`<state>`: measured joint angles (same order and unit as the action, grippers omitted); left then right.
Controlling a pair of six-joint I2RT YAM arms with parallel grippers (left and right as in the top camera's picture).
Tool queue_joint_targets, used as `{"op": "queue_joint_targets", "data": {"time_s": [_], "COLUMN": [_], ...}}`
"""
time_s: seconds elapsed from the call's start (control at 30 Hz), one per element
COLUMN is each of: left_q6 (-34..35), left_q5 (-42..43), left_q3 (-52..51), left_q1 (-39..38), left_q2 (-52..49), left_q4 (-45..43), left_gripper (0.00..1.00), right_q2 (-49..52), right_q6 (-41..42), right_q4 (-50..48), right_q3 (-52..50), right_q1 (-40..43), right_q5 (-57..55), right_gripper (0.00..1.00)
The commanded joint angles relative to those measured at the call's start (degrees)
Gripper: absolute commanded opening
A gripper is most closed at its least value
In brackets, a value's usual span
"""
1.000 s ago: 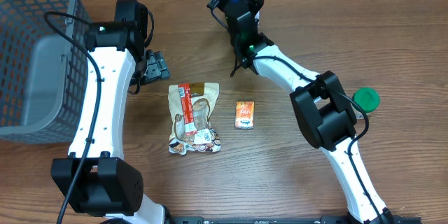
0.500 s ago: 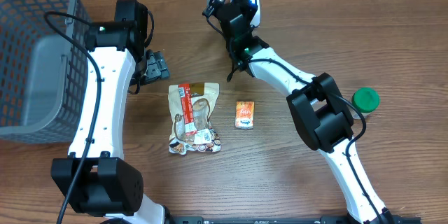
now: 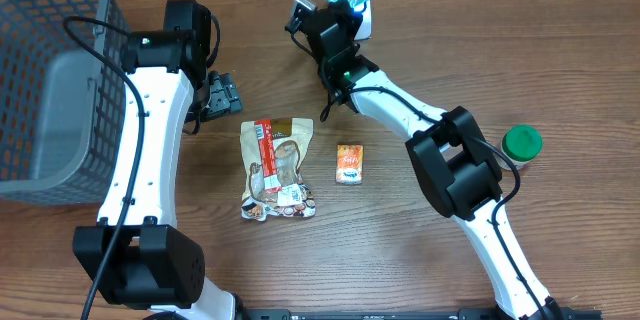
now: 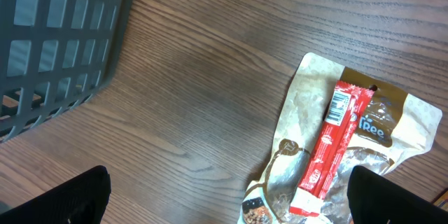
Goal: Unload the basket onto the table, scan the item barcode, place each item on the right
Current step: 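Hold the tissue pack in front of the scanner window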
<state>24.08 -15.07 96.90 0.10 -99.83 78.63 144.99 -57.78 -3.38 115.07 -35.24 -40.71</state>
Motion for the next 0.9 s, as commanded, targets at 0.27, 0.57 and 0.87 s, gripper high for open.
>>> {"op": "queue_joint_targets", "data": {"time_s": [0.27, 0.57, 0.87], "left_q6": [1.0, 1.0, 1.0], "left_q5": [-0.4, -0.4, -0.4], "left_q3": [1.2, 1.2, 1.2], "left_q1": [-0.1, -0.1, -0.1], "left_q2": [-0.1, -0.1, -0.1], "left_q4": [0.0, 0.0, 0.0], "left_gripper": [1.0, 1.0, 0.99], "right_q2": [0.0, -4.9, -16.9], "right_q6": [4.0, 7.5, 14.6], "right_q4": [3.7, 3.3, 7.5], "right_q3": [0.8, 0.8, 0.8], "right_q1": [-0.2, -1.1, -1.0], "right_q5": [0.2, -0.9, -3.2], "right_gripper": [0.04, 0.03, 0.03]}}
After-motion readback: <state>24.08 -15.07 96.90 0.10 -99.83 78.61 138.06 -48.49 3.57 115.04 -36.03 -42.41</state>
